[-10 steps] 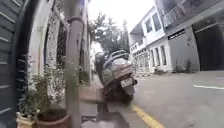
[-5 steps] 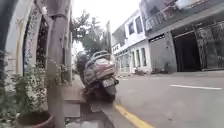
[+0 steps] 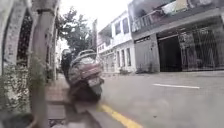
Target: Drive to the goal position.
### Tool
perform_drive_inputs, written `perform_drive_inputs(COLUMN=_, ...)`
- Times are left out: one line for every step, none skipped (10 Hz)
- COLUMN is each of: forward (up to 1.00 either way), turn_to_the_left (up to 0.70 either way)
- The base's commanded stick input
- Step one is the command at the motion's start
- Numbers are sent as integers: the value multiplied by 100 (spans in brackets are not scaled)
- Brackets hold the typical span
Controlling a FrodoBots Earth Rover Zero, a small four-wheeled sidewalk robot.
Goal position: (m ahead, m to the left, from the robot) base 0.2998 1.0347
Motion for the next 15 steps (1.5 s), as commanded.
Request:
perform_drive_inputs(forward=0, turn_to_the_left=-70)
perform_drive_inputs(forward=0, turn_to_the_left=-70)
perform_drive_inputs(forward=0, turn_to_the_left=-70)
perform_drive_inputs(forward=0, turn_to_the_left=-70)
perform_drive_inputs(forward=0, turn_to_the_left=-70)
perform_drive_inputs(forward=0, turn_to_the_left=-70)
perform_drive_inputs(forward=0, turn_to_the_left=-70)
perform_drive_inputs(forward=0, turn_to_the_left=-70)
perform_drive_inputs(forward=0, turn_to_the_left=-70)
perform_drive_inputs(forward=0, turn_to_the_left=-70)
perform_drive_inputs(forward=0, turn_to_the_left=-70)
perform_drive_inputs(forward=0, turn_to_the_left=-70)
perform_drive_inputs(forward=0, turn_to_the_left=-70)
perform_drive_inputs(forward=0, turn_to_the_left=-70)
perform_drive_inputs(forward=0, turn_to_the_left=-70)
